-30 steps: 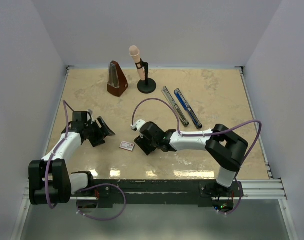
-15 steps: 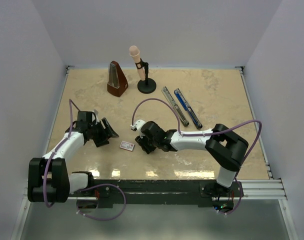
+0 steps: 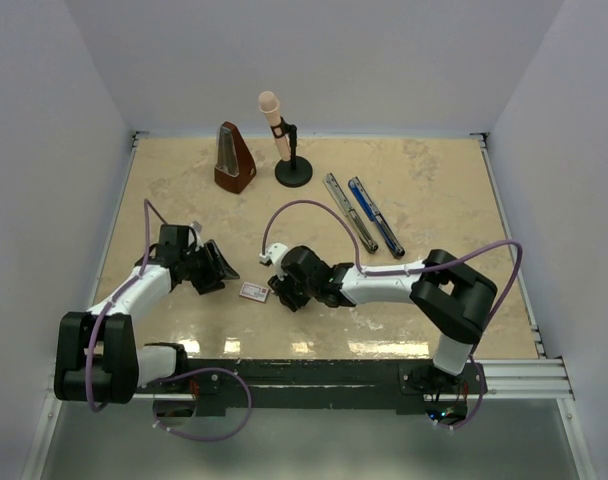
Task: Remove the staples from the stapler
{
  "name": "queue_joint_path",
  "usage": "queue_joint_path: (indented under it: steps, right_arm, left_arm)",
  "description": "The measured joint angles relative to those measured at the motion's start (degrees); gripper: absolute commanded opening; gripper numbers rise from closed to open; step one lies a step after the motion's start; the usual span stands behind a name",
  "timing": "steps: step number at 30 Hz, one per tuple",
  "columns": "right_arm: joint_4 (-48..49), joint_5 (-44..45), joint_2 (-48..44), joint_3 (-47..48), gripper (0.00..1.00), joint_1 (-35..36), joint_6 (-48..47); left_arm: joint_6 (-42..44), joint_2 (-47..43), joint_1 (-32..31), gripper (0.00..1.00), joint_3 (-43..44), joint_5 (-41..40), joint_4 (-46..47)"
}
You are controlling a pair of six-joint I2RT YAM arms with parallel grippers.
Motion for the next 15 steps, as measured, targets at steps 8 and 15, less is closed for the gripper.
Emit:
queue_joint_path:
  steps: [8,15]
  right_arm:
    - [0.24,-0.63,0.00,-0.07,0.40,1.64,-0.07]
    - [0.26,-0.72,0.00,-0.09,0.40,2.27,-0.22]
  left_arm:
    - [0.02,1.09,-0.35,0.49,-0.35,0.79,0.42]
    - [0.02,2.03,-0.55,0.42,-0.42,1.77,1.36]
